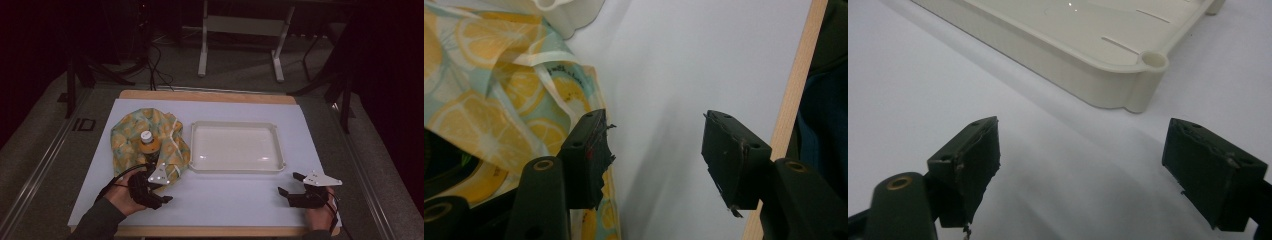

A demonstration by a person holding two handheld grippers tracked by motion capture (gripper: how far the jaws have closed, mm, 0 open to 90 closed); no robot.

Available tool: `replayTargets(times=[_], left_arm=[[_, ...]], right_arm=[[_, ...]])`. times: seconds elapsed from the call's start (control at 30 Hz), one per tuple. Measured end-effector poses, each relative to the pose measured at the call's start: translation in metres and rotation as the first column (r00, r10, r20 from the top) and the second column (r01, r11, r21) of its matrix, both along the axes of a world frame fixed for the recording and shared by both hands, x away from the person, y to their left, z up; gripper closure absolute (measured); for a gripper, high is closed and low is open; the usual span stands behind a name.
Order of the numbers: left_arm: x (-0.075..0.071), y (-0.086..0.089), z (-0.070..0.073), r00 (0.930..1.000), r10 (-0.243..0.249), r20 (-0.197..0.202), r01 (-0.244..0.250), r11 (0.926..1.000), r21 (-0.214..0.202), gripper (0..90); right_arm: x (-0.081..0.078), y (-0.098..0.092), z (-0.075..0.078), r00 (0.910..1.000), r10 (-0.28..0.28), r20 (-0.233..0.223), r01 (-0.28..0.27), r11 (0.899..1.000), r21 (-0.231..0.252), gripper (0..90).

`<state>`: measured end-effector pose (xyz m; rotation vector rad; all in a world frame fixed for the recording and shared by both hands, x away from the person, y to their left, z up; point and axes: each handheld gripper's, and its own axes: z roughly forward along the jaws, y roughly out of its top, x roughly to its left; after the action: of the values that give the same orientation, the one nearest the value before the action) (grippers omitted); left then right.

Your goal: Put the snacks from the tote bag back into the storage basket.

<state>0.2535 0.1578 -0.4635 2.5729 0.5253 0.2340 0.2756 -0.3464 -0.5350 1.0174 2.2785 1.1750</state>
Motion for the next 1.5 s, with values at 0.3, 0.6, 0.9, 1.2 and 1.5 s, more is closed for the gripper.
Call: replayTargets(times=[0.3, 0.6, 0.9, 1.2, 1.5], left_arm=[[0.003, 0.007, 0.003, 0.9999, 0.017, -0.001, -0.017, 0.9998, 0.004, 44.1], [0.007, 0.009, 0.01, 0.9995, 0.033, -0.001, -0.033, 0.9993, 0.017, 44.1], [0.012, 0.012, 0.014, 0.9992, 0.04, -0.008, -0.04, 0.9987, 0.031, 44.3], [0.015, 0.014, 0.017, 0.9988, 0.047, -0.012, -0.047, 0.998, 0.042, 44.3], [0.019, 0.018, 0.019, 0.9978, 0.065, -0.015, -0.064, 0.9971, 0.04, 44.3]], right_arm=[[0.0, 0.0, 0.0, 1.0, 0.0, 0.002, 0.0, 1.0, 0.004, 15.1], [0.0, 0.0, 0.0, 1.0, -0.001, 0.002, 0.001, 1.0, 0.006, 15.1], [0.0, 0.0, 0.0, 1.0, -0.001, 0.002, 0.001, 1.0, 0.008, 15.1], [0.0, -0.001, 0.0, 1.0, -0.003, 0.001, 0.003, 1.0, 0.011, 15.1], [0.0, -0.001, 0.0, 1.0, -0.002, 0.001, 0.002, 1.0, 0.011, 15.1]])
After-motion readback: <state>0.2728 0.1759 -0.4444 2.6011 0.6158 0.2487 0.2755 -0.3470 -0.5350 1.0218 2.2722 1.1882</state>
